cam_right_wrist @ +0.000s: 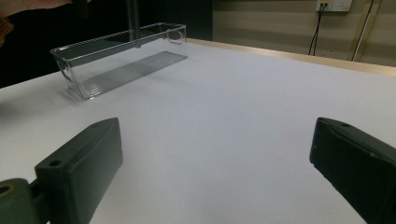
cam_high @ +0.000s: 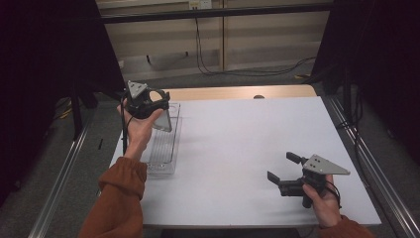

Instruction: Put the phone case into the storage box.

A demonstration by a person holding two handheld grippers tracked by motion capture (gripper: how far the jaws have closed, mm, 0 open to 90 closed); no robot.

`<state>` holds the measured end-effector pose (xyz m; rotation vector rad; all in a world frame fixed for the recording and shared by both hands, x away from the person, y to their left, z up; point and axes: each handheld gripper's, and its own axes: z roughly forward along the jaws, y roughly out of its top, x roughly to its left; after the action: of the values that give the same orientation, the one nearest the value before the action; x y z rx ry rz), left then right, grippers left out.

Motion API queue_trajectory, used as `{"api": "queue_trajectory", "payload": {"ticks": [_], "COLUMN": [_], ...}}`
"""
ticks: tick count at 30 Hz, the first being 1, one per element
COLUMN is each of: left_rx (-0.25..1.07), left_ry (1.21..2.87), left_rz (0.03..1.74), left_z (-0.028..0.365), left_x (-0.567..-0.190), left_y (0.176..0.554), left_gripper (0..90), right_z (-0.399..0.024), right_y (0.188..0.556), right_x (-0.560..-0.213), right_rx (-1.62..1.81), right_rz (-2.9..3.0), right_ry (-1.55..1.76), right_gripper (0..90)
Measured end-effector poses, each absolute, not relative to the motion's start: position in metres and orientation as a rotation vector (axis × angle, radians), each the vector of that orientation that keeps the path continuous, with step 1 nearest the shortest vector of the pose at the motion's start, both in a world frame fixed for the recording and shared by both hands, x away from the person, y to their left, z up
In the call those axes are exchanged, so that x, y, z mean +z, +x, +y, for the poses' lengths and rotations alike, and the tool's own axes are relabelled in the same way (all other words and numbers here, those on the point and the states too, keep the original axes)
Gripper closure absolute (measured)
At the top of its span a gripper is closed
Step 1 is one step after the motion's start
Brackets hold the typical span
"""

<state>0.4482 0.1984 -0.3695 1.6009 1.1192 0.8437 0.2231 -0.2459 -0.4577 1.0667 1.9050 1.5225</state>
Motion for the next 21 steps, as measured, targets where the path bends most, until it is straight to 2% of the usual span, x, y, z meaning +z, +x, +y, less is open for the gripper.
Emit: {"api": "queue_trajectory", "payload": {"ticks": [21], "left_rx": [0.844], "left_ry": [1.596], "left_rz": [1.159], "left_z": [0.186], "left_x": [-0.384], "left_y": [0.472], "left_gripper": [12.5], "right_z": [-0.247], "right_y": [0.222], "right_x": [-0.458], "right_rx": [1.530], "right_rz": [1.910], "right_ry": [1.073], "right_gripper": [2.1]}}
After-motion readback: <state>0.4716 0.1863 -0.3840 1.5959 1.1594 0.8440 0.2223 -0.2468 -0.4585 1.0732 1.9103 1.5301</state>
